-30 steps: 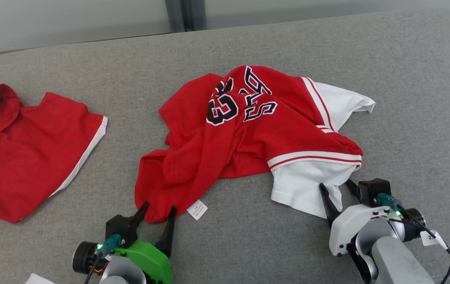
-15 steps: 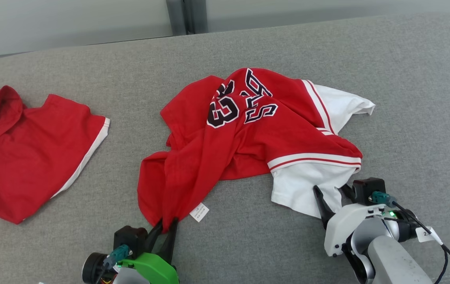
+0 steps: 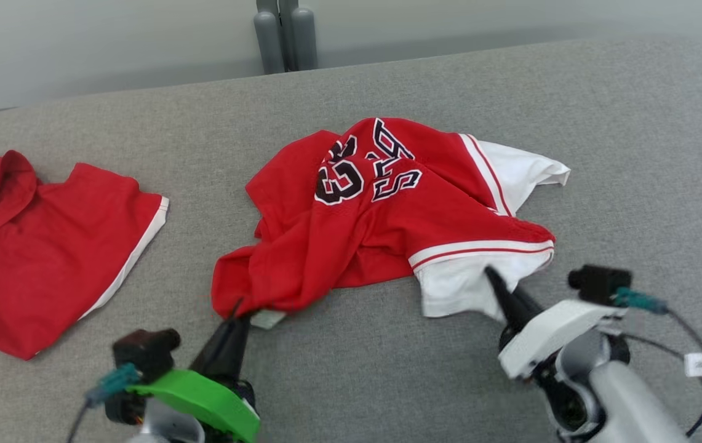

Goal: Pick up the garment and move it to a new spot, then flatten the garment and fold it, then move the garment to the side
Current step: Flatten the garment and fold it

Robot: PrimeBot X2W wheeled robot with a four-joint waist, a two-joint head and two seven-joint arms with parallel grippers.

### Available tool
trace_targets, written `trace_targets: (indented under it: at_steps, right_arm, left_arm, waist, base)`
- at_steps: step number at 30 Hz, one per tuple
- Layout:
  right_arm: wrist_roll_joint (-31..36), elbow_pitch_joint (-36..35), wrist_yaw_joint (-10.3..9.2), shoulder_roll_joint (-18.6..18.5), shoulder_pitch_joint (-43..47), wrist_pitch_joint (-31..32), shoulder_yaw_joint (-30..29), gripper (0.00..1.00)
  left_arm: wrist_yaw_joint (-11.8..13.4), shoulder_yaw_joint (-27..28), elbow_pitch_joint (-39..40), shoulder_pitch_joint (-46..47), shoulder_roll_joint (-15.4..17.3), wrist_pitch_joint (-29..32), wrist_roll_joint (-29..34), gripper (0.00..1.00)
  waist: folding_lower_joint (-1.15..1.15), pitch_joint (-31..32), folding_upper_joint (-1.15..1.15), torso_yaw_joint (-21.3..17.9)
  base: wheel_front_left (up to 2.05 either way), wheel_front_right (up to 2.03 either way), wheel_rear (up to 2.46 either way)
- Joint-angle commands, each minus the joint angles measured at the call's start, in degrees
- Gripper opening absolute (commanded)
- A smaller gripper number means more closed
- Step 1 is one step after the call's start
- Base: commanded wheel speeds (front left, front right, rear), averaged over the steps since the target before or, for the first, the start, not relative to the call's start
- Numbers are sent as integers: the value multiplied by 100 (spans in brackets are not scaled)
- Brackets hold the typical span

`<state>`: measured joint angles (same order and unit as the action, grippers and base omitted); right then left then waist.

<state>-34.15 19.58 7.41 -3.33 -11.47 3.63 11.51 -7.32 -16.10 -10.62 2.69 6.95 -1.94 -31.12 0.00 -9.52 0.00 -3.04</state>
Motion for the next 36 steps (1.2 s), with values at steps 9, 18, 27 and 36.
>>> trace_targets:
  at_steps: [9, 18, 27, 36]
  right_arm:
    - [-2374, -4311, 10, -935, -98, 1346, -1728, 0]
    - [-2327, -3640, 10, -1334, -3357, 3312, -3343, 0]
    - [564, -720, 11, -400, -7675, 3121, -3489, 0]
    - [1468, 1060, 10, 18, -9823, 1183, -3235, 0]
  left_arm:
    - [285, 1131, 3364, 397, 1052, 1195, -1049, 0]
    - [851, 1278, 3345, 3596, 1397, 2883, -2007, 0]
    - [1041, 699, -101, 7522, 745, 2527, -1312, 0]
    - [675, 583, -2463, 9432, 445, 184, -429, 0]
  waist:
    - [0, -169, 0, -266]
    - [0, -1399, 0, -177]
    - [0, -2776, 0, 226]
    - [0, -3496, 0, 363]
  base:
    - [0, 0, 0]
    - [0, 0, 0]
    - [0, 0, 0]
    - [0, 0, 0]
